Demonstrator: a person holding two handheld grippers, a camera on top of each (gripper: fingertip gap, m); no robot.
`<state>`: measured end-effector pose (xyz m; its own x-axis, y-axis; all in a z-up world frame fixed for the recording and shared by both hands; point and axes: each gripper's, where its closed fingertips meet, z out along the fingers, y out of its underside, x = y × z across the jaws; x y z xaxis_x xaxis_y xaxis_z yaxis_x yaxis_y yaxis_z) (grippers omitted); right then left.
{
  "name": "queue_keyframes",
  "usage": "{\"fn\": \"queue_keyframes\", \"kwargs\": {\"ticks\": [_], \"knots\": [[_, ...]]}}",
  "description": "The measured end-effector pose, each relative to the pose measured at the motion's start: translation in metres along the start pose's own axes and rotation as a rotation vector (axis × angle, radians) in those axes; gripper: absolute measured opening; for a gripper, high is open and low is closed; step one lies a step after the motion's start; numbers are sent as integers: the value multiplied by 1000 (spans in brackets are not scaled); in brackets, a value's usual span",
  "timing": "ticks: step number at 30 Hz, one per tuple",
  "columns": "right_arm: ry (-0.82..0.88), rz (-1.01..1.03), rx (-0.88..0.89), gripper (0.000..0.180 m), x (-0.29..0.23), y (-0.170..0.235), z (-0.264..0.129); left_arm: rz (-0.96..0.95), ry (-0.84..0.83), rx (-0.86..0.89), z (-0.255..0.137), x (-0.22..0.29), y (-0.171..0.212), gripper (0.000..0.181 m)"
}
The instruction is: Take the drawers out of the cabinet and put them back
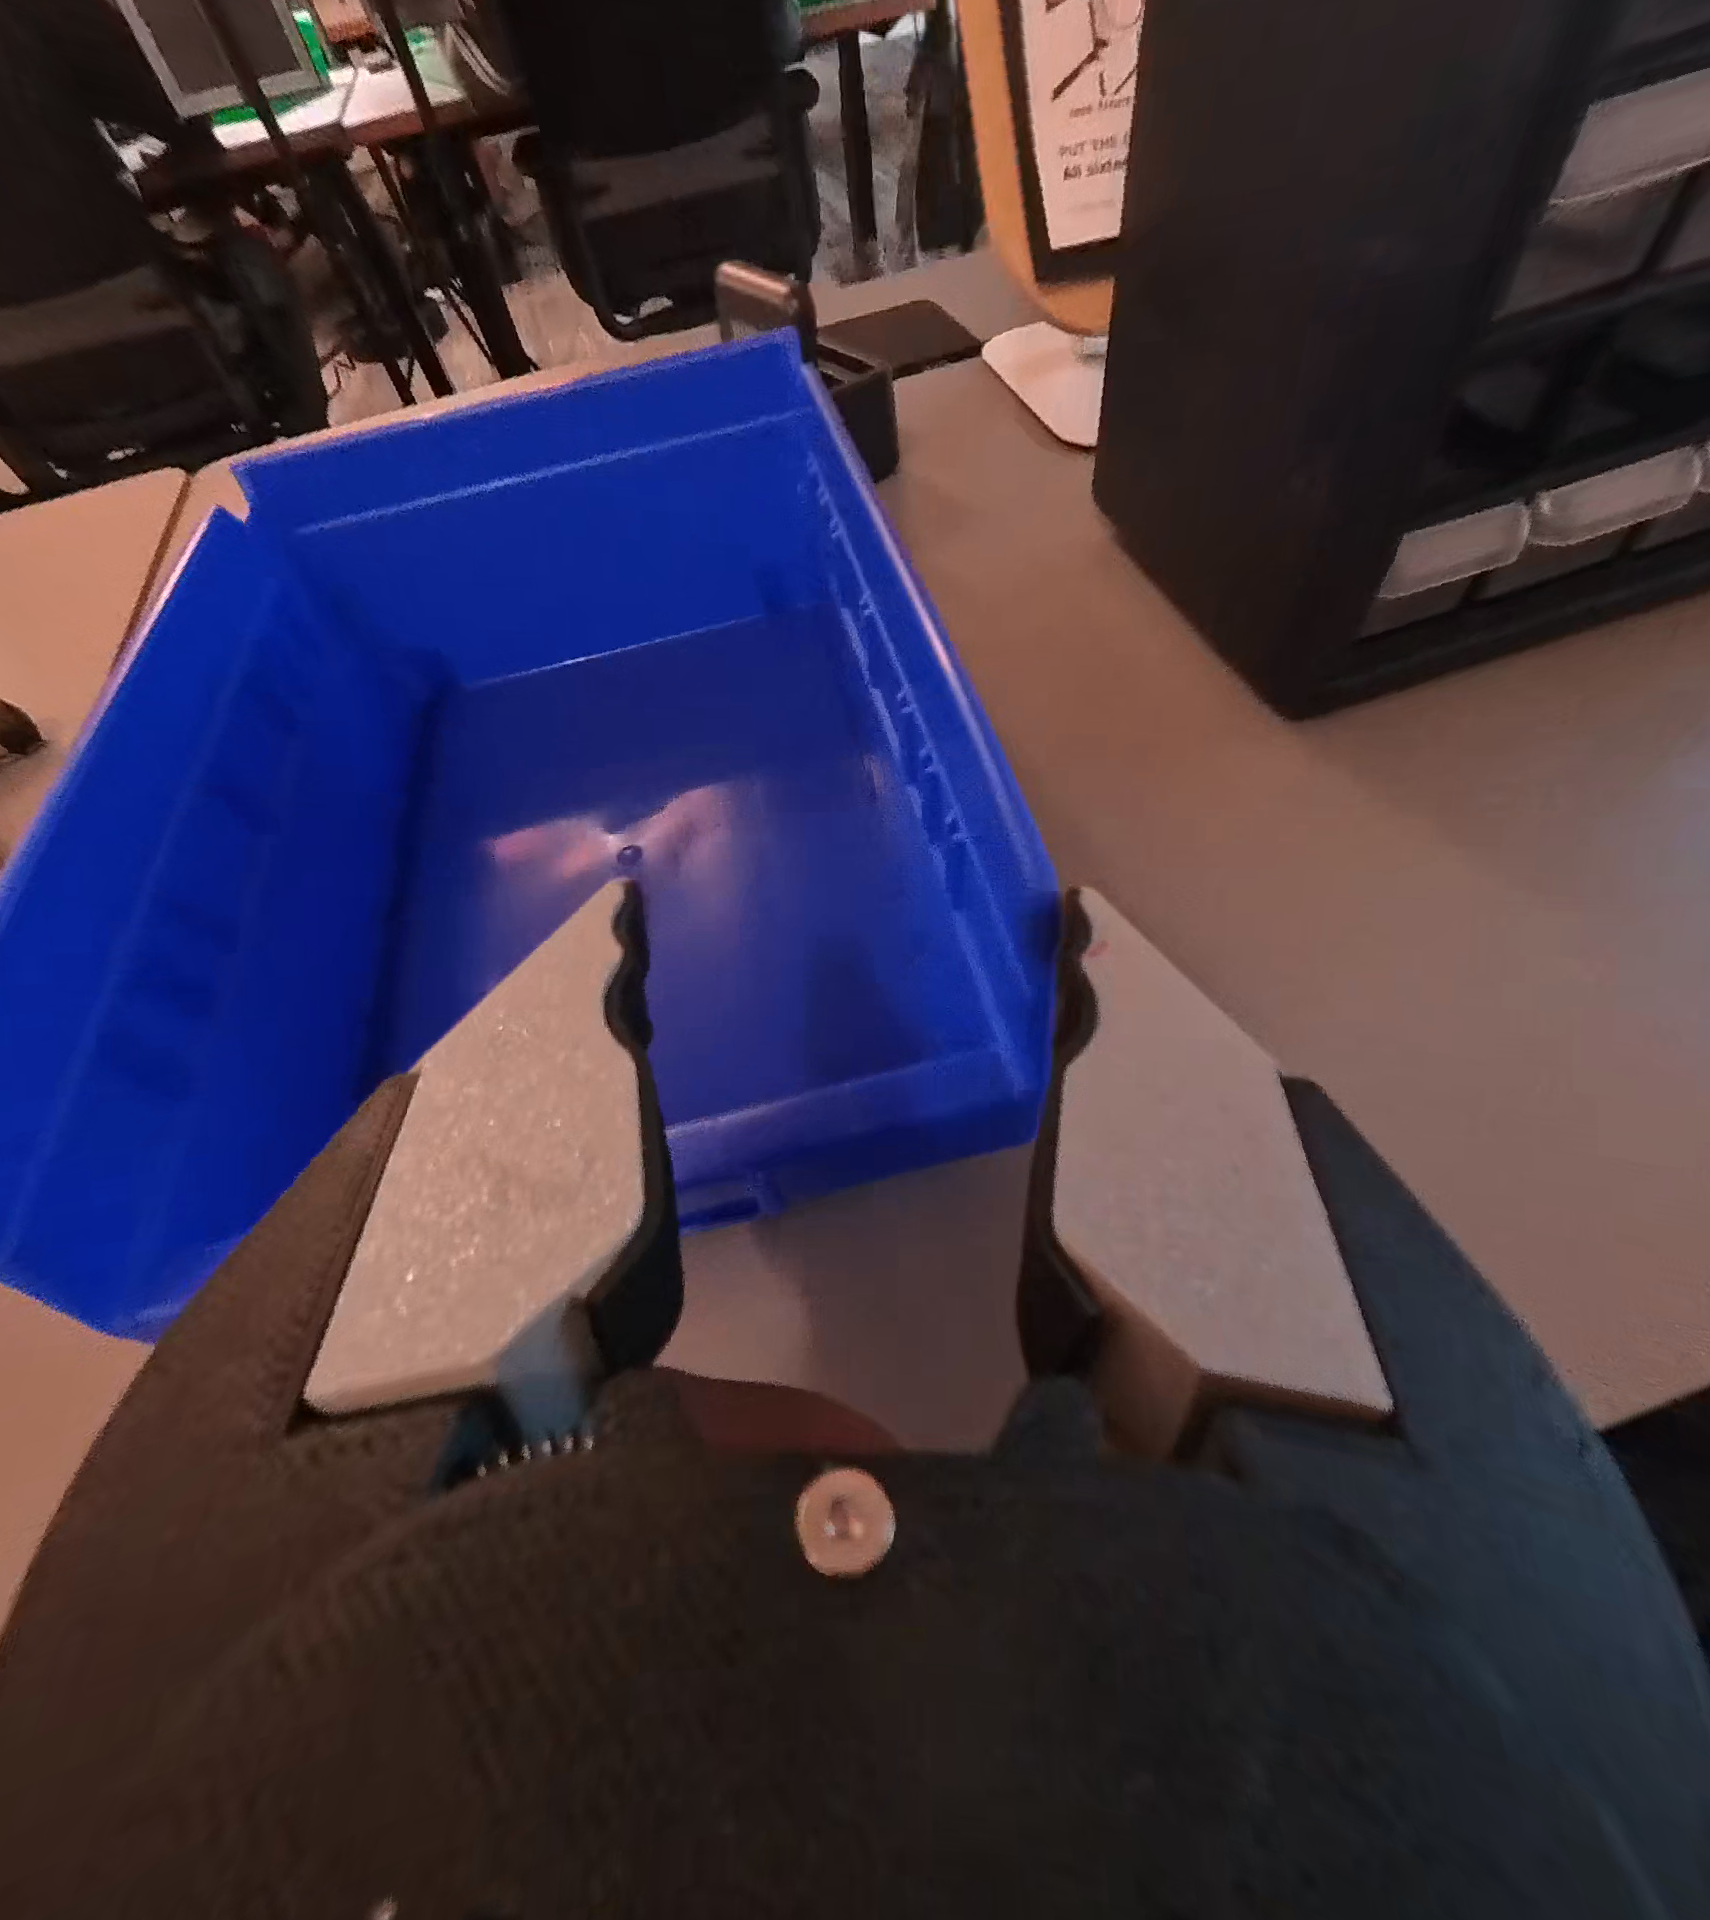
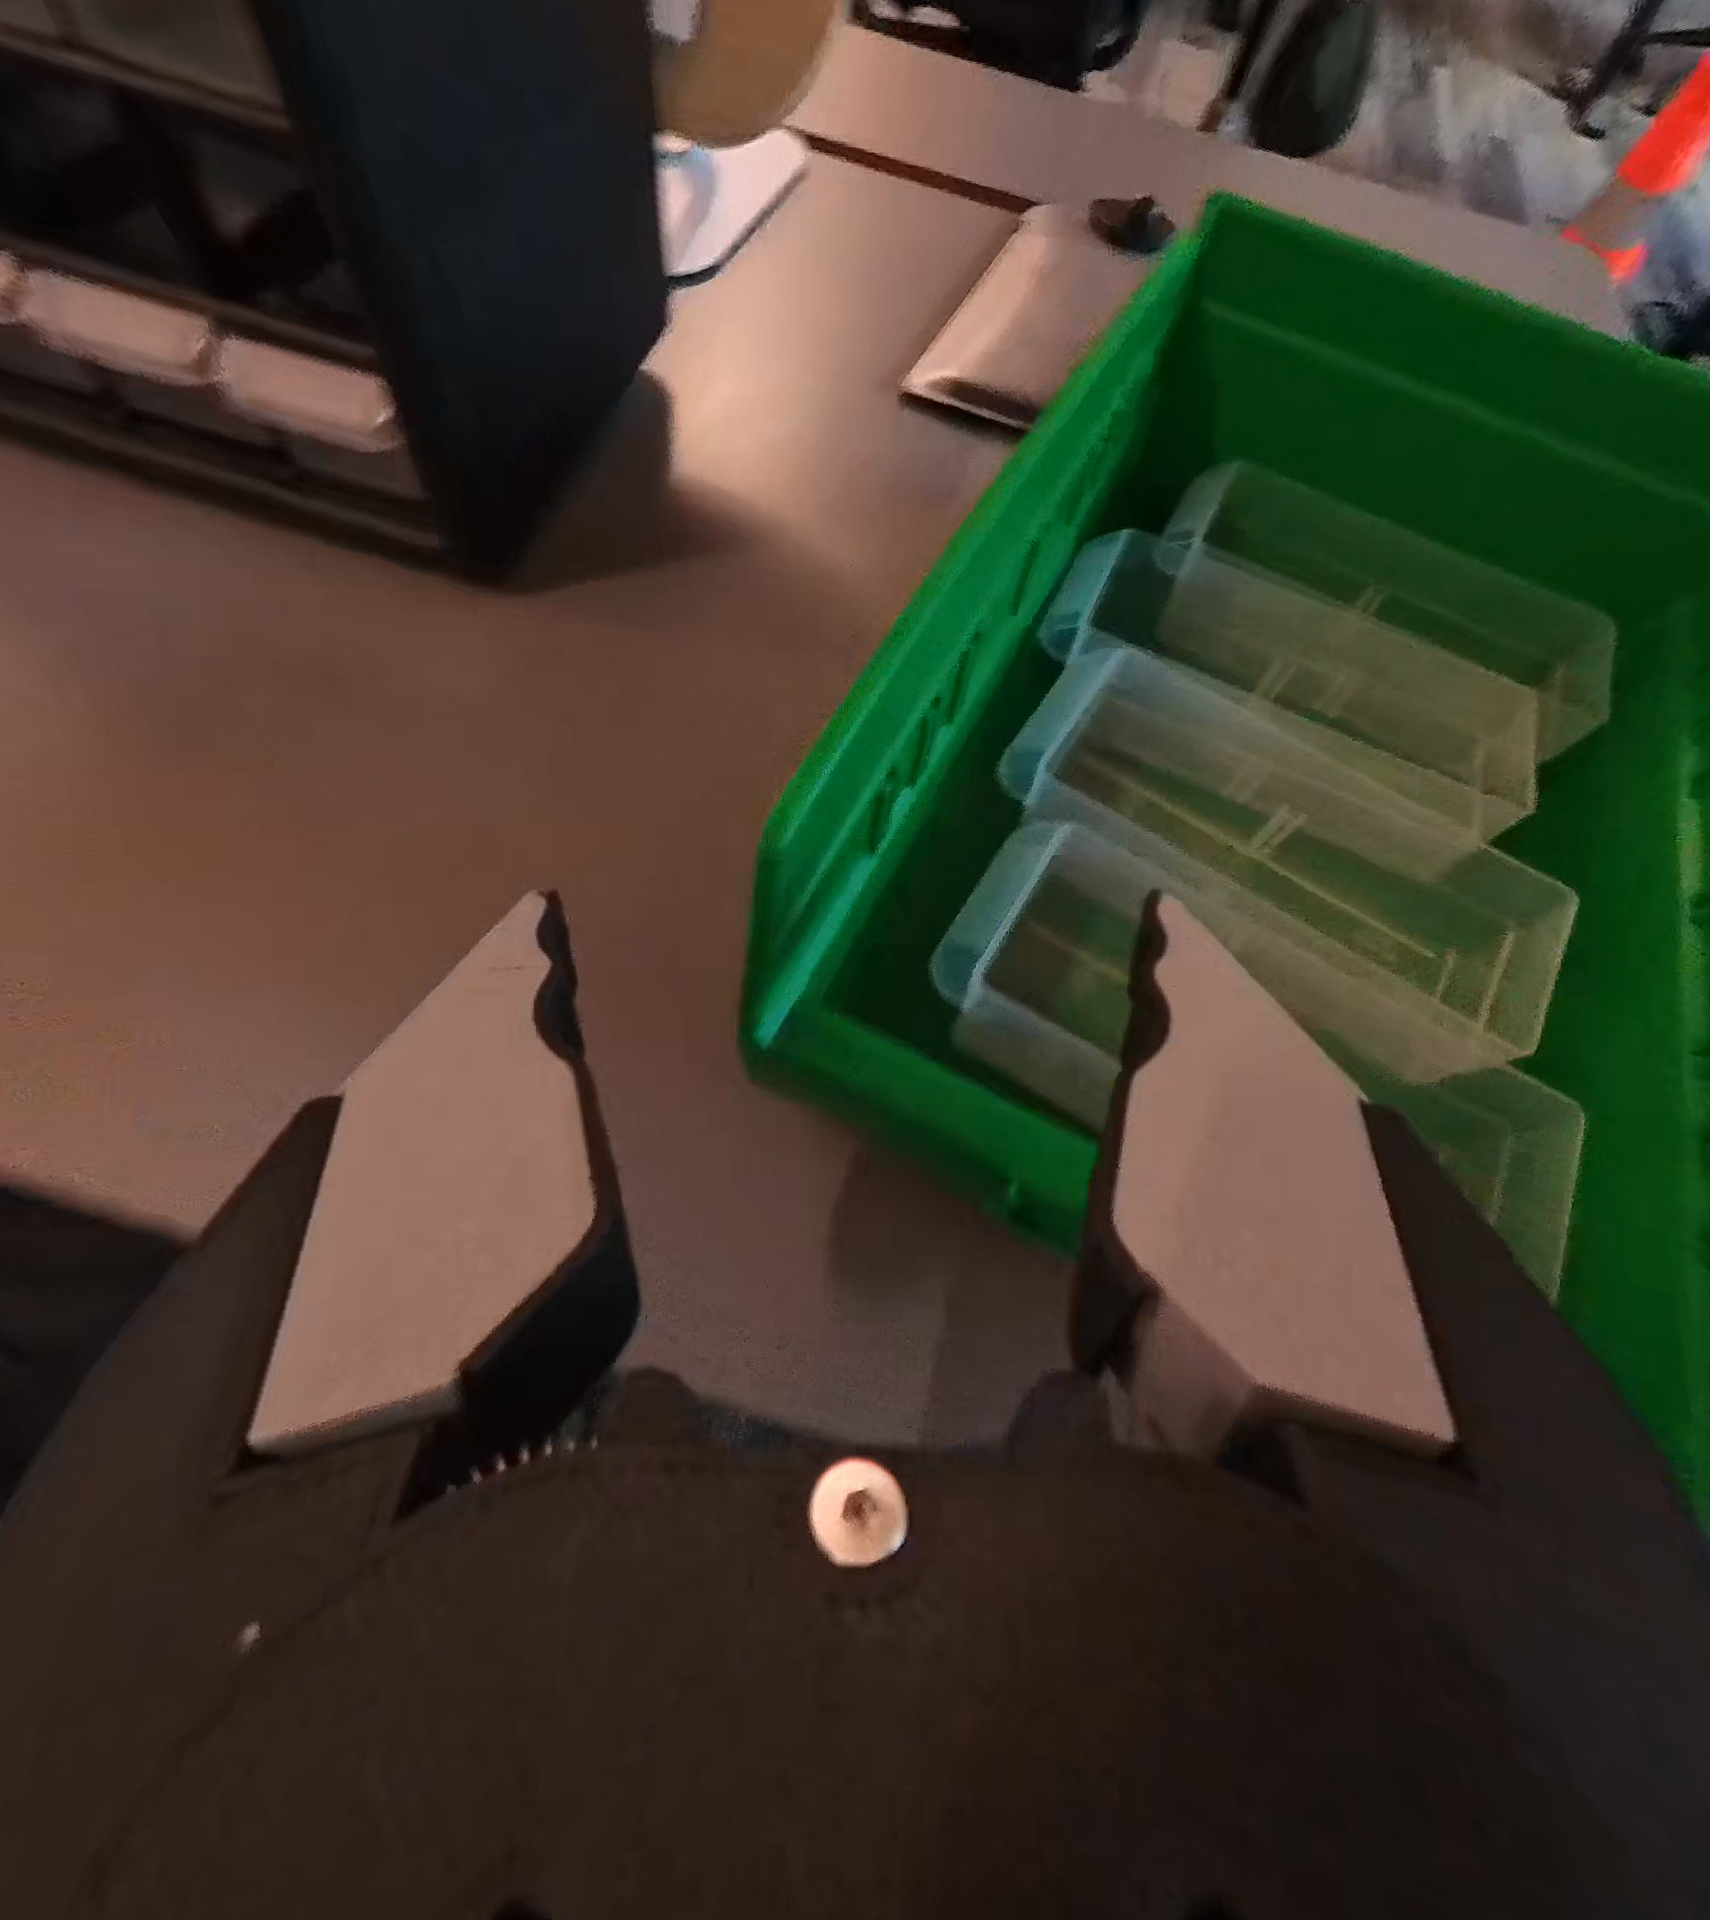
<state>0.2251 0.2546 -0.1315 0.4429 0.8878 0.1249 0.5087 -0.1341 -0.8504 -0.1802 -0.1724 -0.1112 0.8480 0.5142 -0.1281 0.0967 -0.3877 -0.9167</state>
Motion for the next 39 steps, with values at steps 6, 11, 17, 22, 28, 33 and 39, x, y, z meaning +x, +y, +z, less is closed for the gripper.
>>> {"fn": "queue_keyframes", "kwargs": {"ticks": [6,11,17,22,28,33,39], "knots": [[36,33,-94,105,-5,2,50,-66,104,-64,16,16,25,73],[86,60,-151,90,5,-7,65,-30,120,-68,21,27,25,47],[85,83,-267,77,3,-11,73,-91,36,-102,40,24,15,45],[37,89,-255,58,-8,-5,78,57,-133,-118,50,17,15,29],[65,-86,-338,40,-5,14,75,88,-170,-125,50,11,18,42],[38,-89,-339,40,-5,16,72,53,-137,-149,47,6,22,46],[-25,-57,-330,46,-11,17,69,61,-106,-164,37,1,22,47]]}}
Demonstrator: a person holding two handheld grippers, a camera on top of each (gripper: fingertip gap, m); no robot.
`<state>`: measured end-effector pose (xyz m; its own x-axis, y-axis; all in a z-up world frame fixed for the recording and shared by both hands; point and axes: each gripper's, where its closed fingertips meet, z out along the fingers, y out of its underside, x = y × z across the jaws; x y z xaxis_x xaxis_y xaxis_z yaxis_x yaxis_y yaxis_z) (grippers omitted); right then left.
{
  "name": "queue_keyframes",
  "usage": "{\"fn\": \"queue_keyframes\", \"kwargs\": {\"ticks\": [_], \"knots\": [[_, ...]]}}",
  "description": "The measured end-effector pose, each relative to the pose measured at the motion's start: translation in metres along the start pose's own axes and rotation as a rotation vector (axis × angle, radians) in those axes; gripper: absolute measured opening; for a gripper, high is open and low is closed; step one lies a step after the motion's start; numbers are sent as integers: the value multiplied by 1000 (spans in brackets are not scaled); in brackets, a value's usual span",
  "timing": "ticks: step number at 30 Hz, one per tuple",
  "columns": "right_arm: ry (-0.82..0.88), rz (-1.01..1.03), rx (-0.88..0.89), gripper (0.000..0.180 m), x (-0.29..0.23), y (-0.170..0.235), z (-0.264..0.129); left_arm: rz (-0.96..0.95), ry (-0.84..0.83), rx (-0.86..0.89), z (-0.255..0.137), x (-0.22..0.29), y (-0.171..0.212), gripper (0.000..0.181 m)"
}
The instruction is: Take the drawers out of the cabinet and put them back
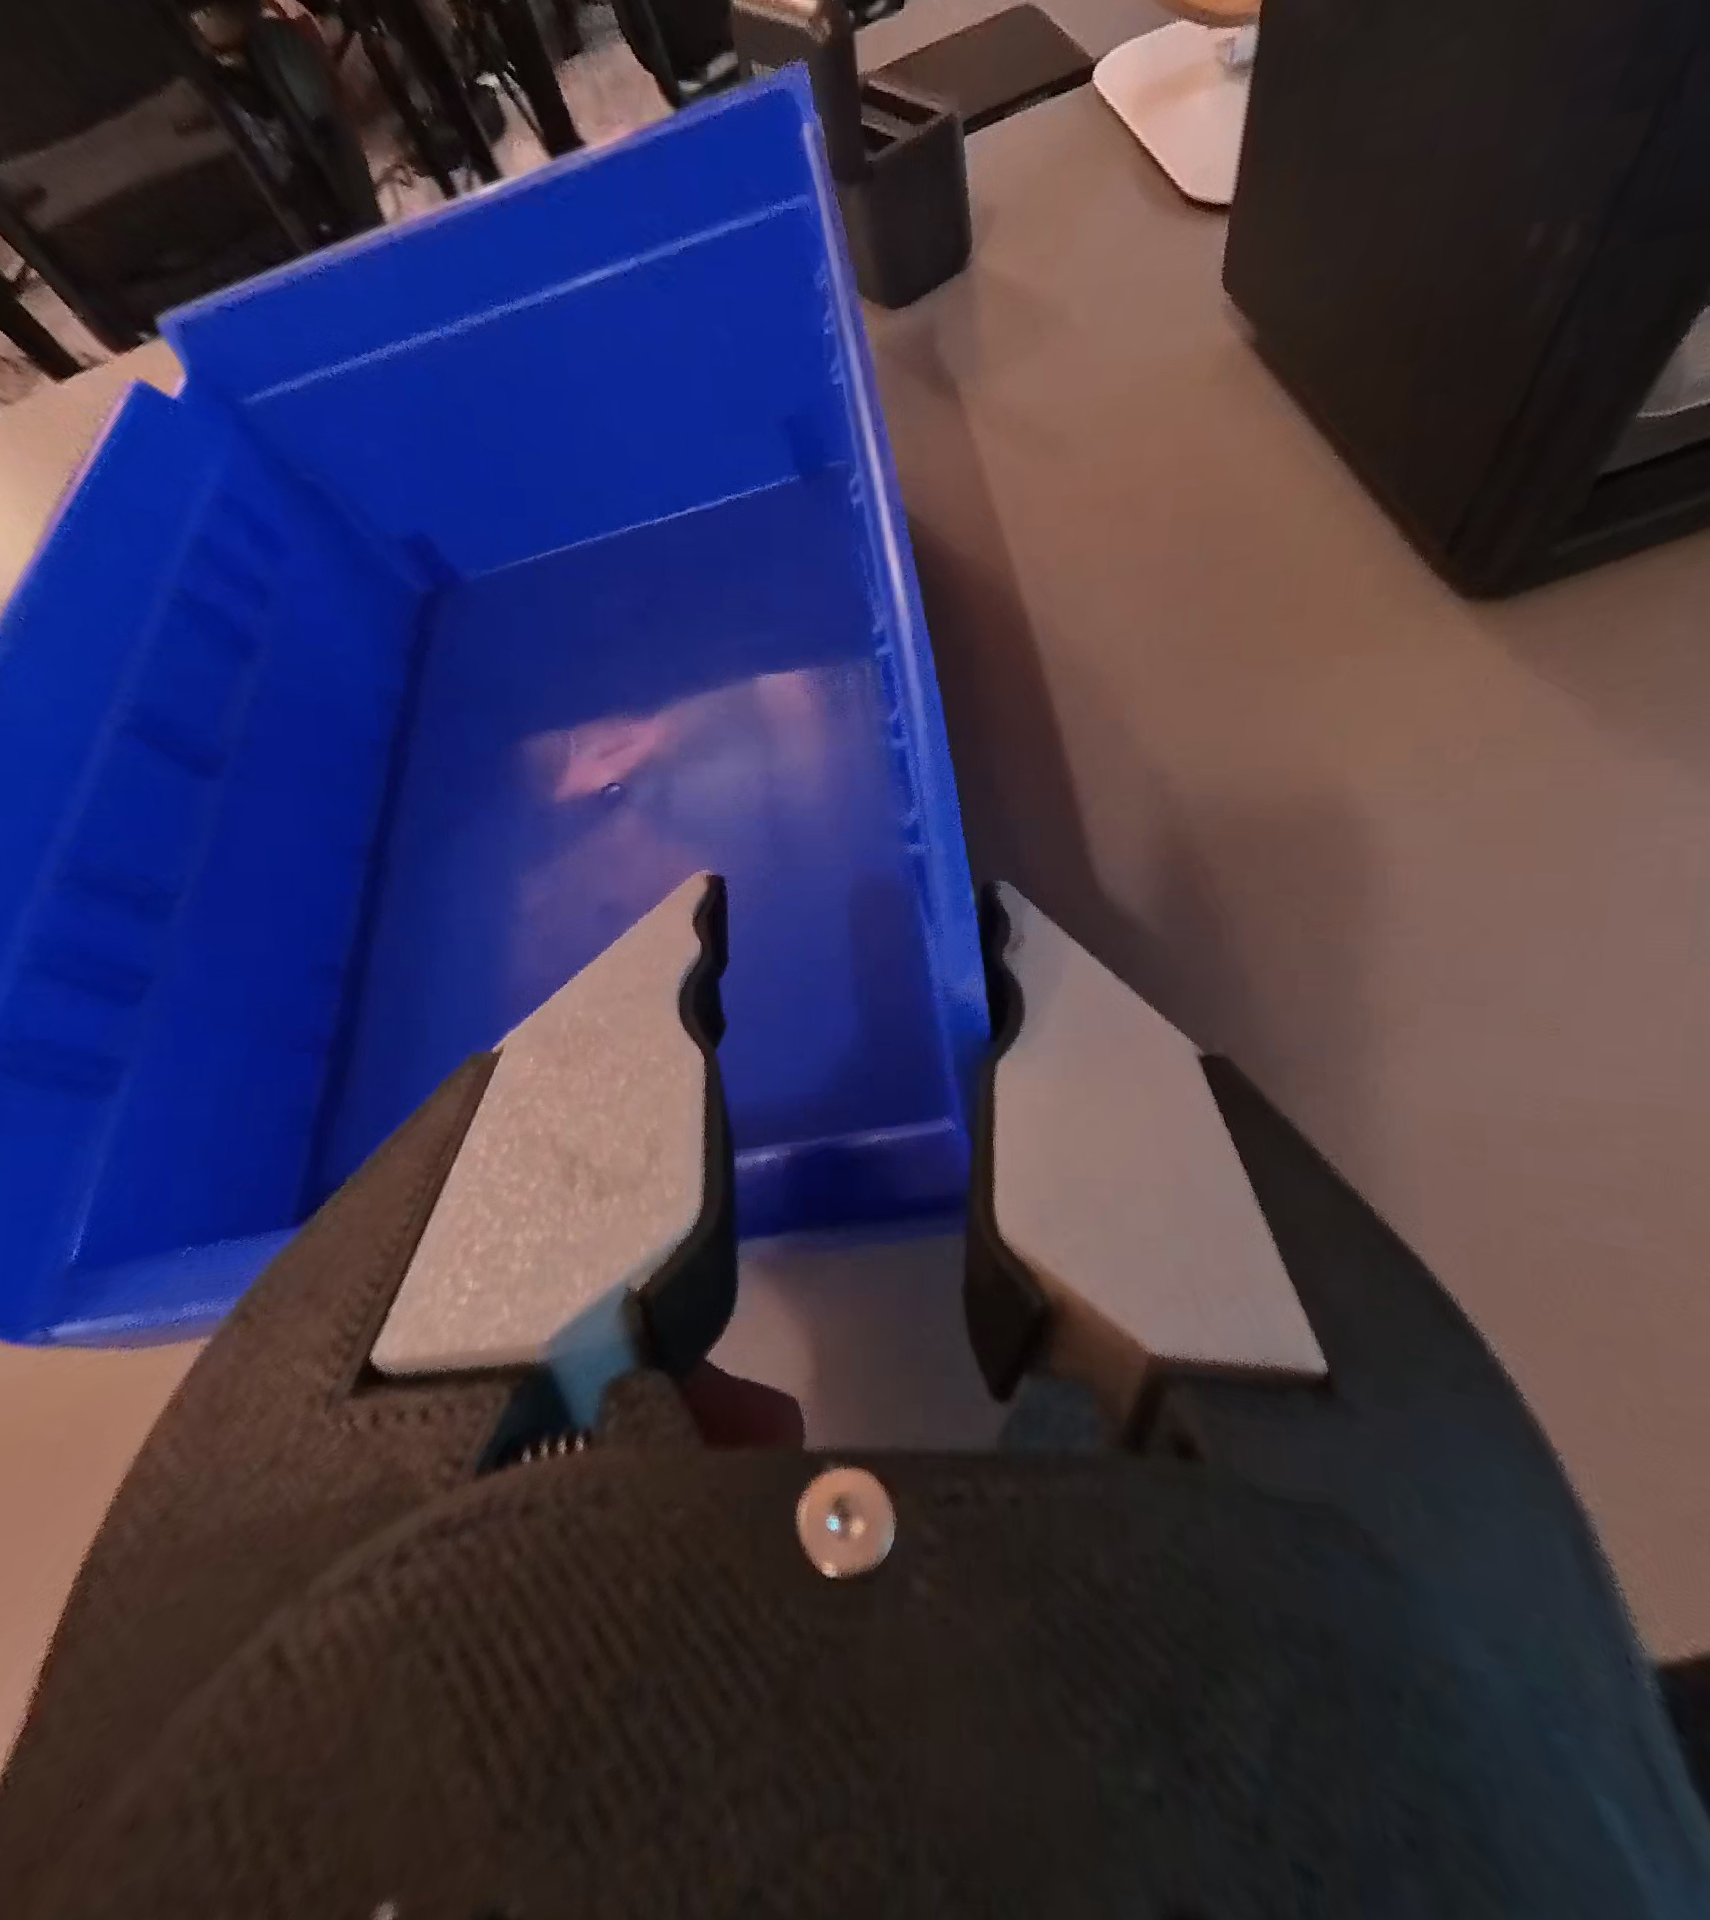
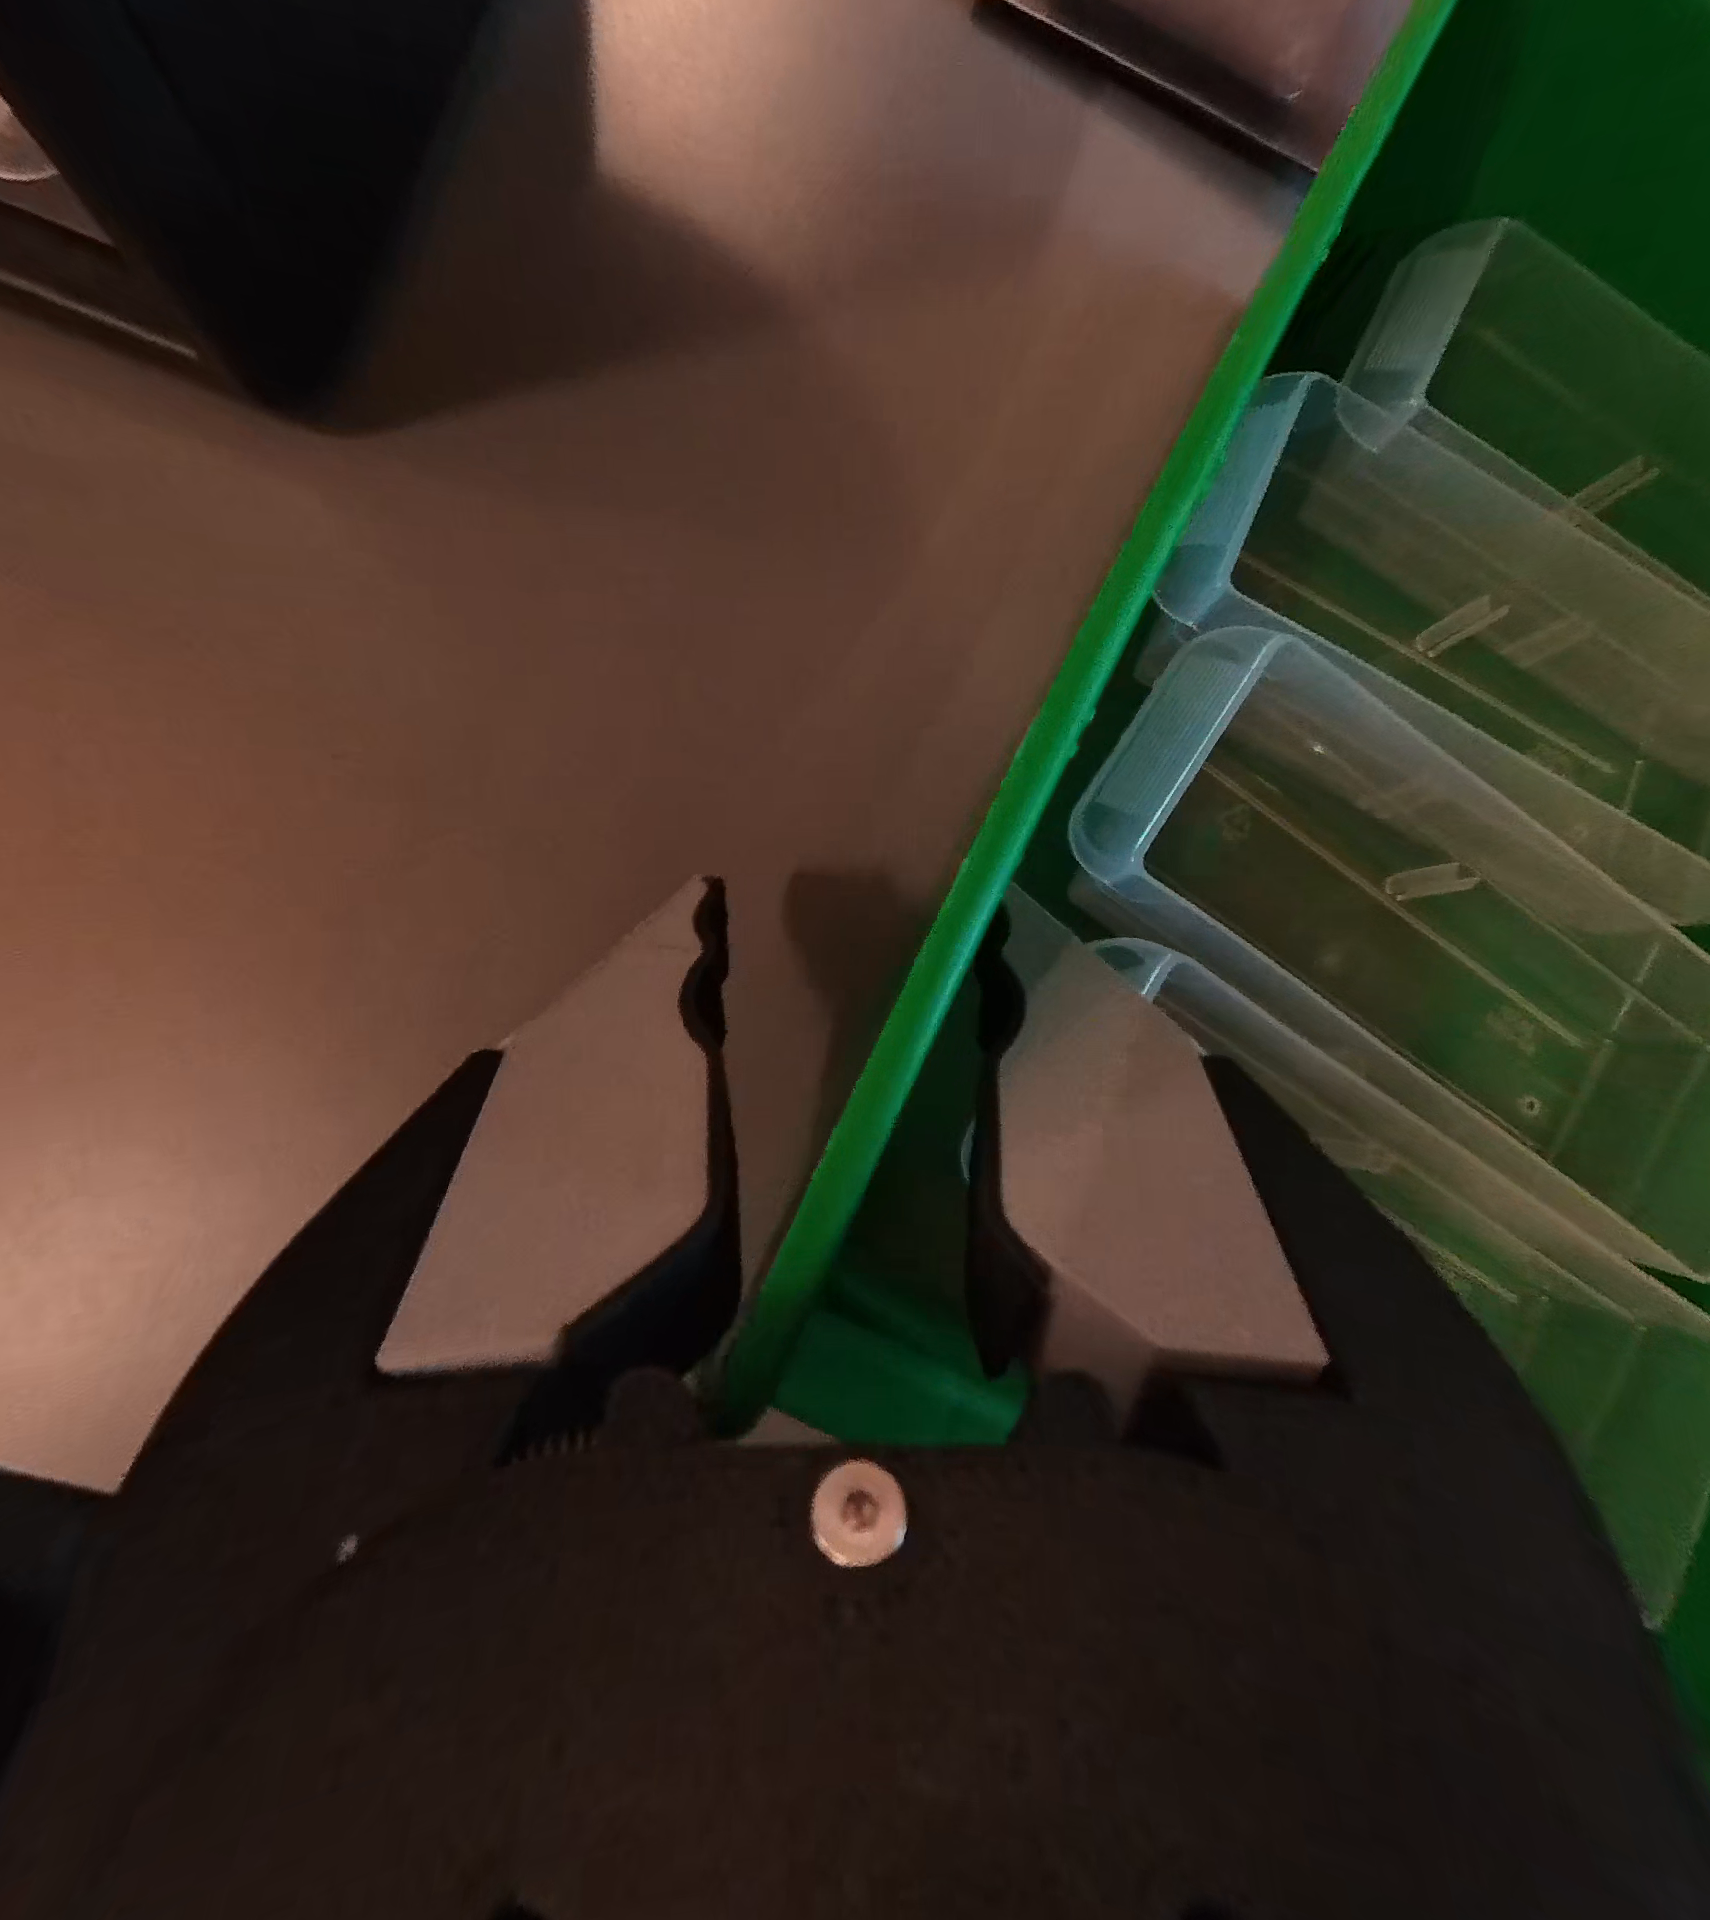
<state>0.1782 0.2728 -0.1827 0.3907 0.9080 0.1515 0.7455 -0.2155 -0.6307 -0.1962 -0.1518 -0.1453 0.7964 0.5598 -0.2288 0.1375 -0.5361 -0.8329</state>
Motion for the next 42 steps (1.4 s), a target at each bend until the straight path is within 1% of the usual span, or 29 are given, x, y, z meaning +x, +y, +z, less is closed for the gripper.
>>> {"fn": "queue_keyframes", "kwargs": {"ticks": [1,4,8,10,12,13,14,15,16,17,18,19,21,22,24,26,29,31,34,40,42], "knots": [[-10,5,4,46,-1,0,-1,-15,24,9,-5,-1,-2,45],[-31,12,14,46,-1,0,-2,-42,81,48,-17,-2,-8,49],[-36,10,16,47,-2,0,-2,-35,129,43,-18,9,-7,52],[-30,4,14,47,-2,1,-2,-10,125,21,-12,13,-3,56],[-28,5,15,47,-1,0,-2,27,62,-7,-4,7,4,55],[-29,8,17,46,-1,0,-1,45,30,-23,1,4,8,50],[-30,12,20,46,-1,0,-1,61,7,-28,4,2,10,40],[-29,17,22,46,-1,0,-1,85,-6,-13,6,1,8,40],[-25,19,25,46,0,-1,-1,108,-9,5,6,2,6,35],[-18,18,26,46,0,-1,0,128,-12,21,5,2,3,17],[-11,13,25,45,1,-1,1,144,-52,34,4,-4,0,9],[-8,11,23,45,1,0,2,176,-63,31,3,-7,0,10],[-31,38,33,49,-1,-1,3,166,-31,35,3,-10,2,9],[-62,62,40,52,-4,-2,4,154,-19,43,2,-12,2,8],[-133,107,59,65,-9,-4,4,140,-36,42,3,-18,4,9],[-167,126,72,70,-11,-5,4,144,-89,58,4,-24,3,14],[-169,125,48,69,-10,-3,5,219,-171,91,4,-28,2,21],[-165,119,44,69,-10,-4,6,208,-156,100,3,-26,2,18],[-153,105,34,69,-9,-8,10,140,-82,133,-1,-22,0,9],[-118,74,39,71,-11,-18,20,136,-128,177,-1,-25,-1,12],[-116,53,32,69,-11,-18,20,110,-107,197,0,-22,-2,16]]}}
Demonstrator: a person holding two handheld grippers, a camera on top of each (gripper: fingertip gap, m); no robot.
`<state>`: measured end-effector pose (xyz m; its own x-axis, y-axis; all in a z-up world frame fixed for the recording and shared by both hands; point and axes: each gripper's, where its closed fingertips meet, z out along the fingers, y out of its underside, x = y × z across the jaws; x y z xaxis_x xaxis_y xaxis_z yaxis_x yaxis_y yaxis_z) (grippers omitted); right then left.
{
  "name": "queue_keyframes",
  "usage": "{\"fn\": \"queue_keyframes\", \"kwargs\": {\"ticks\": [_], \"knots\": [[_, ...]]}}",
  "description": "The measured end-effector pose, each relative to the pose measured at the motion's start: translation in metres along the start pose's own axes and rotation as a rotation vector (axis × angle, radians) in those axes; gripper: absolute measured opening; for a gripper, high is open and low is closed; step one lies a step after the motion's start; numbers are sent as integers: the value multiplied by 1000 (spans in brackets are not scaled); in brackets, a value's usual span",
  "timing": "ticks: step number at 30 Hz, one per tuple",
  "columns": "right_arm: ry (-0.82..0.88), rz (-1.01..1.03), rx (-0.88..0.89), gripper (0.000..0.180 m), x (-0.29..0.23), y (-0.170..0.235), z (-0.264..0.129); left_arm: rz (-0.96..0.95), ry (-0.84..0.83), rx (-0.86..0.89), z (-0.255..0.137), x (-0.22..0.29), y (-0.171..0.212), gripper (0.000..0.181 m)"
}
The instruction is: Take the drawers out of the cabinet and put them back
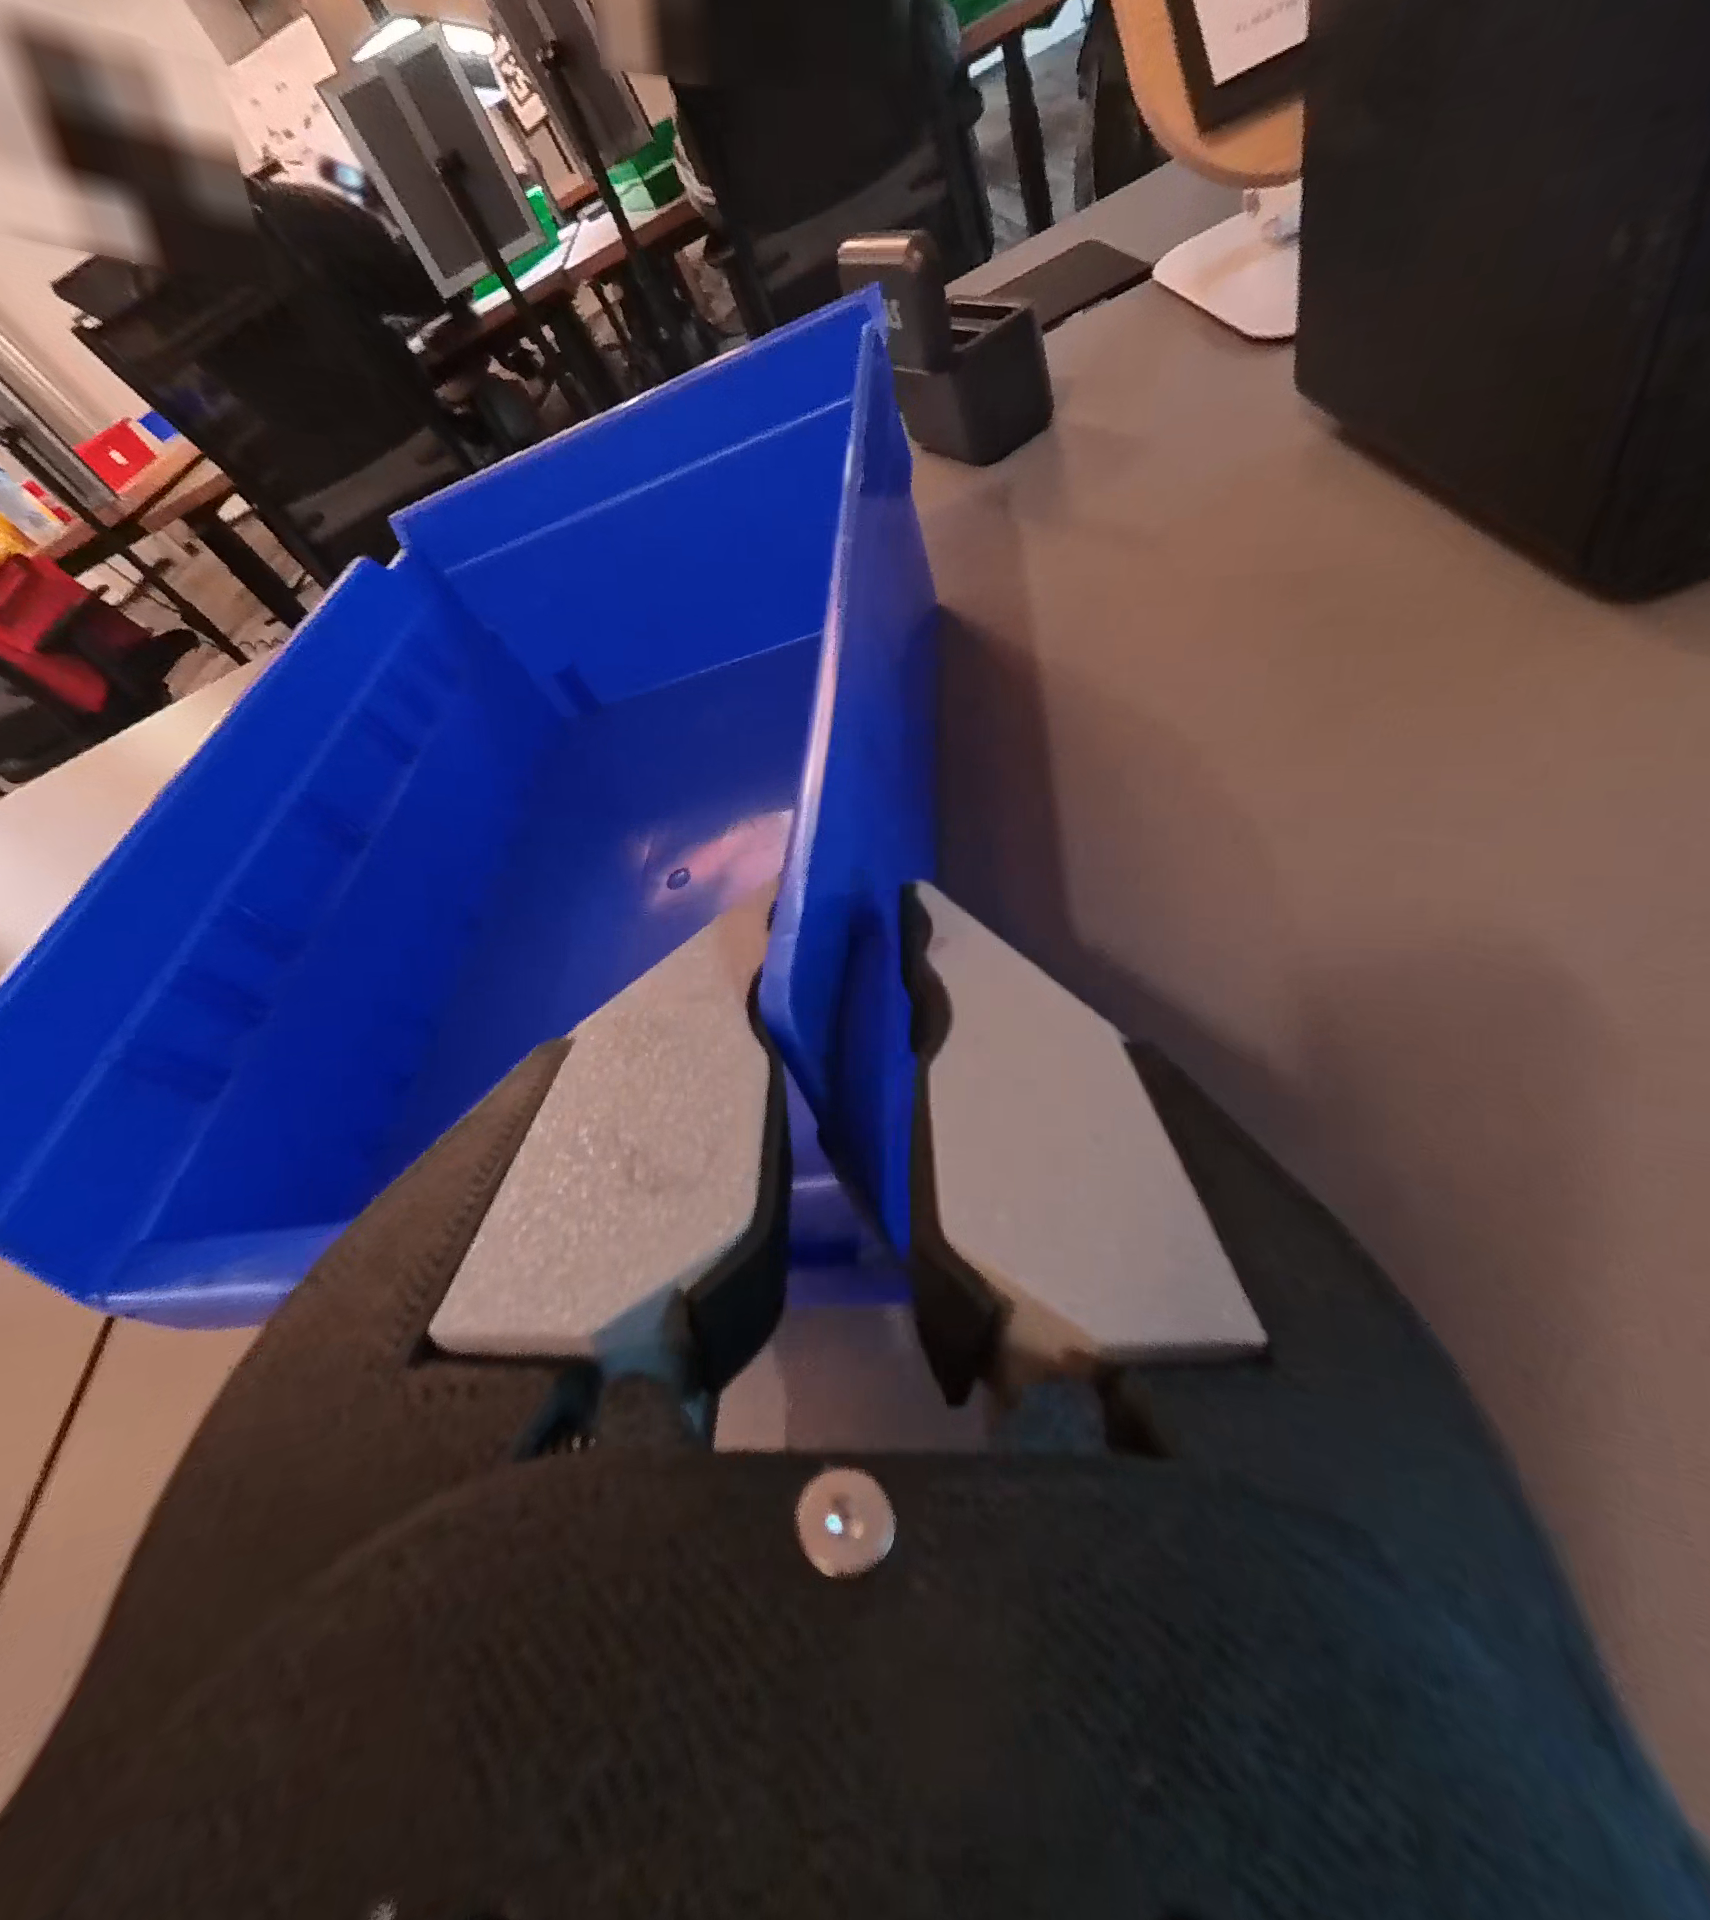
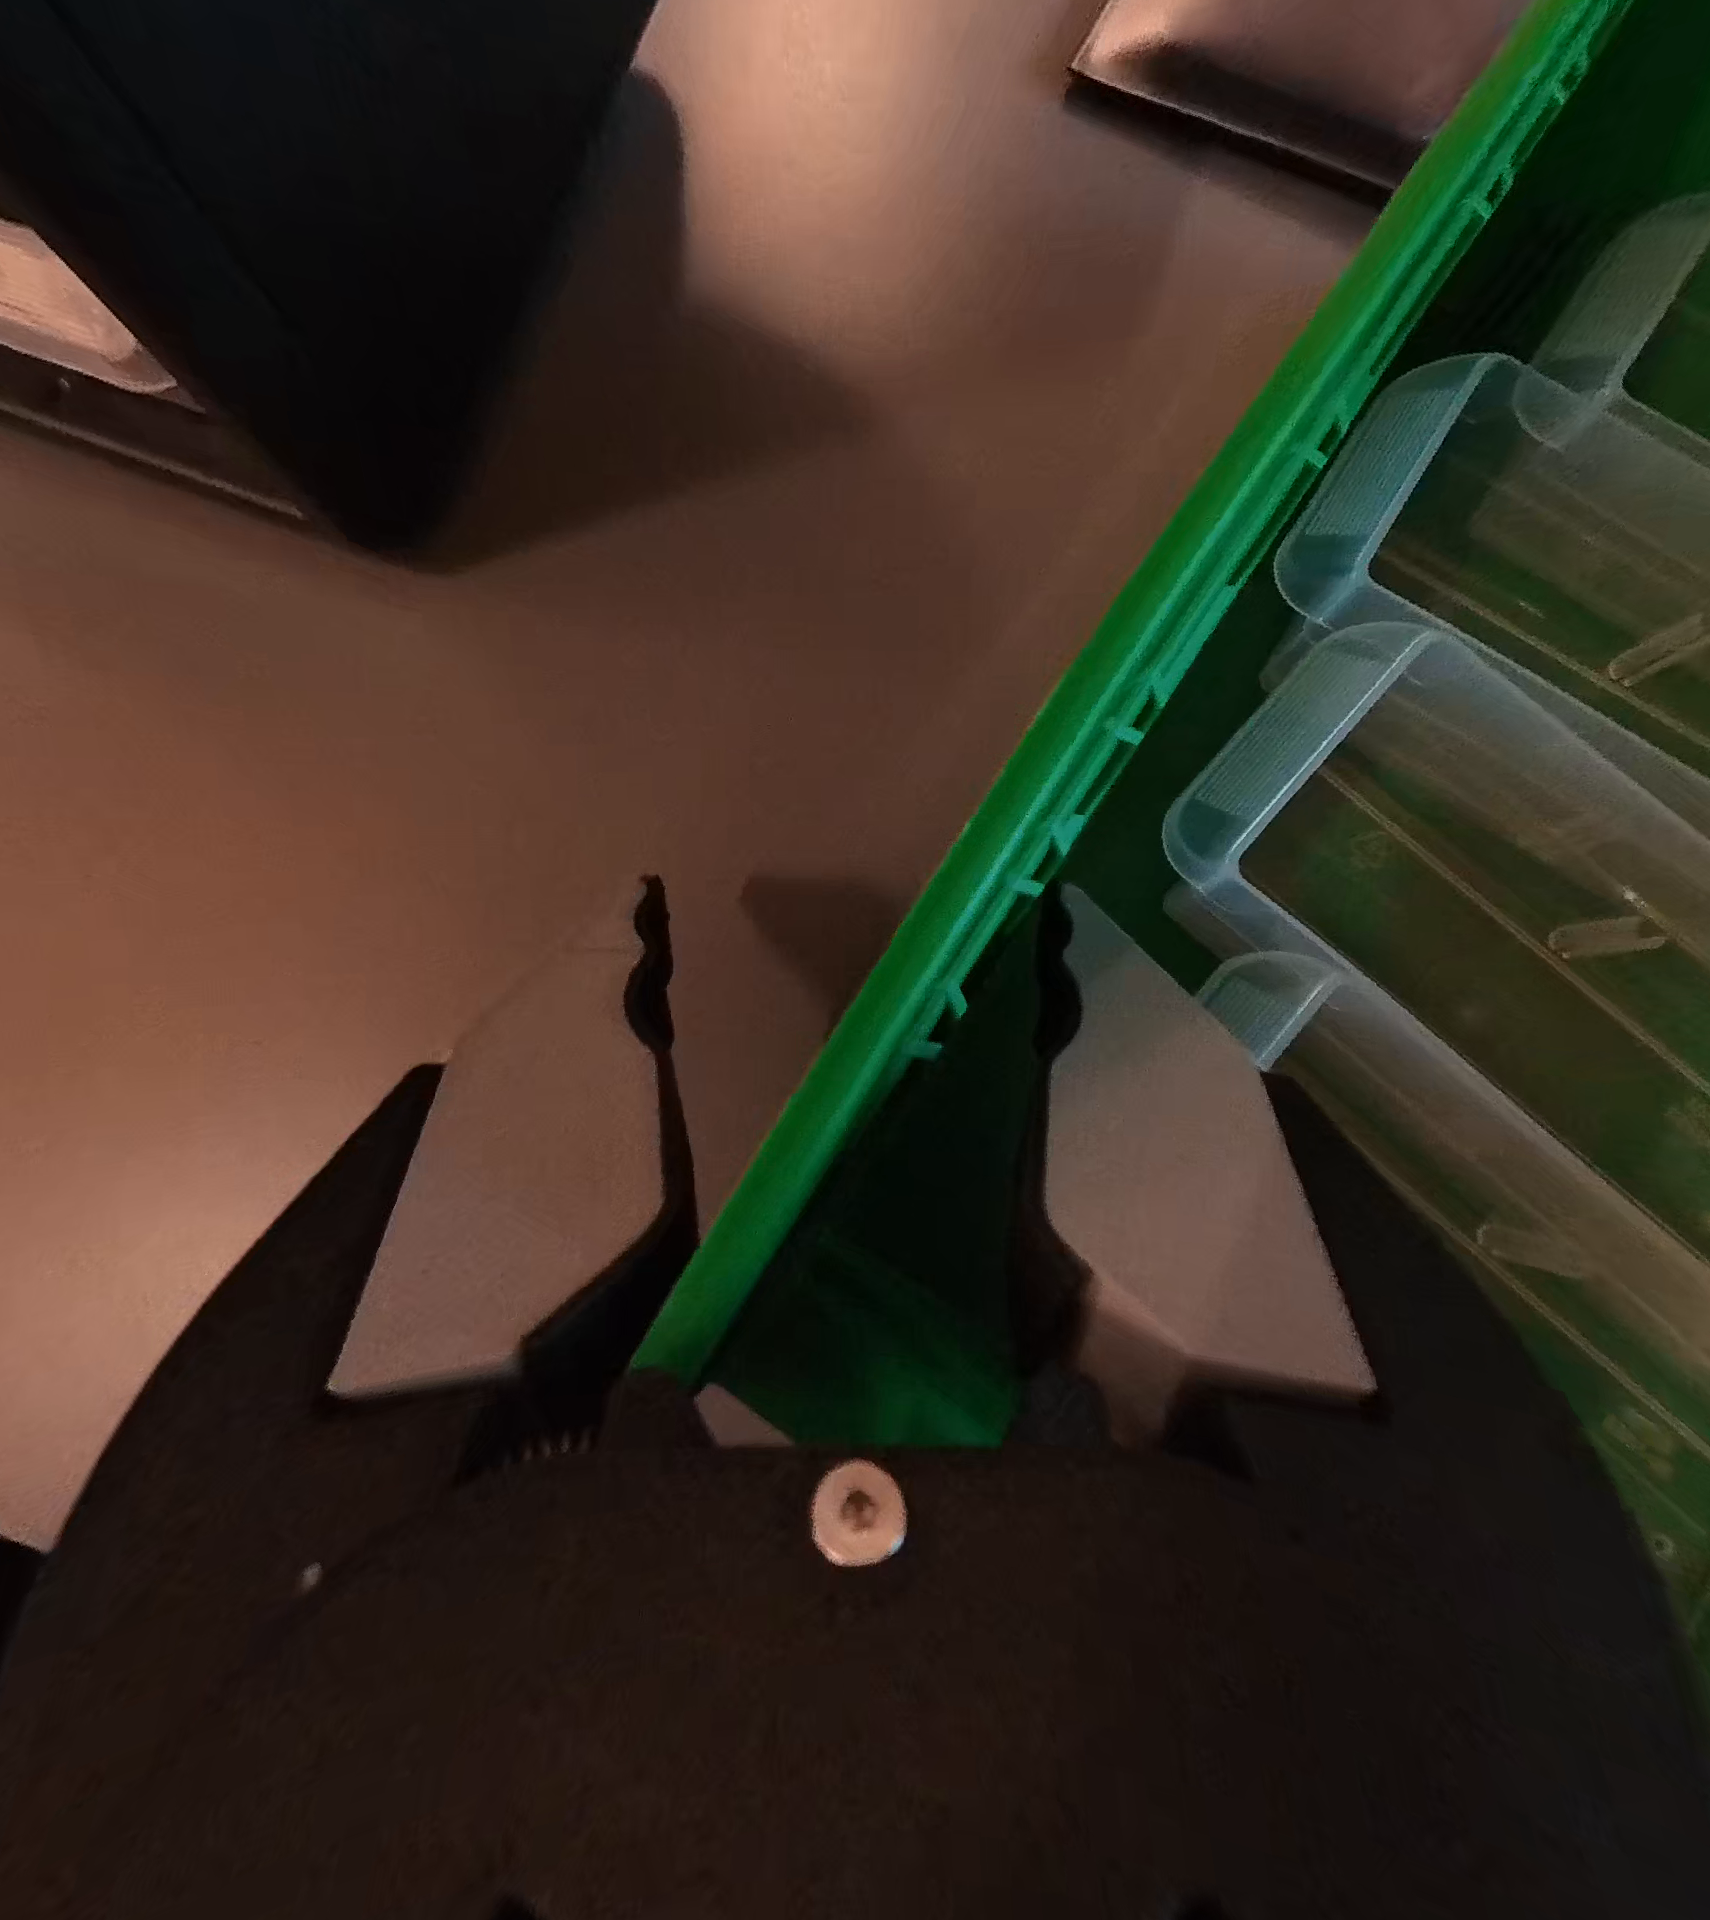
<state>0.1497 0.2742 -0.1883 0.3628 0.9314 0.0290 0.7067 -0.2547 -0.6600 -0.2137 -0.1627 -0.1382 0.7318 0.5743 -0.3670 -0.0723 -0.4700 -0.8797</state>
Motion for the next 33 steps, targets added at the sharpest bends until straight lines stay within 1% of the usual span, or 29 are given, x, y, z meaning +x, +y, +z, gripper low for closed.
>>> {"fn": "queue_keyframes", "kwargs": {"ticks": [1,2,4,6,7,9,12,14,15,18,21,22,23,25,28,30,32,33], "knots": [[20,-16,-10,66,2,1,-1,-19,15,6,0,1,-1,20],[54,-36,-26,59,6,3,-2,-44,25,6,0,1,-1,24],[98,-59,-45,47,9,6,-5,-106,48,-11,3,-2,-1,38],[202,-94,-65,34,24,10,-11,-158,64,-2,7,-3,-4,49],[223,-125,-70,25,27,12,-13,-163,60,8,9,-4,-5,51],[166,-129,-34,8,21,9,-13,-117,34,10,11,-5,-4,49],[178,-141,-28,8,17,10,-13,-12,-26,-15,12,-8,0,32],[179,-141,-28,7,14,12,-15,69,-35,-21,11,-4,1,21],[177,-143,-29,8,12,14,-16,67,-23,-30,11,-2,1,20],[162,-148,-29,7,8,18,-21,17,65,-61,5,5,0,8],[146,-150,-26,9,6,20,-21,-40,112,-59,-3,4,1,5],[140,-141,-20,10,5,19,-21,-52,116,-64,-5,4,3,8],[131,-128,-12,11,4,20,-20,-51,118,-72,-6,5,5,16],[107,-112,23,16,-1,19,-17,-48,117,-102,-10,5,10,20],[77,-67,111,30,-10,20,-17,-79,99,-135,-15,1,20,33],[88,-52,134,25,-14,26,-26,-102,100,-147,-18,1,30,41],[151,-94,140,15,-15,32,-34,-110,79,-162,-22,-1,42,48],[170,-120,137,12,-16,35,-37,-111,61,-164,-25,-3,46,49]]}}
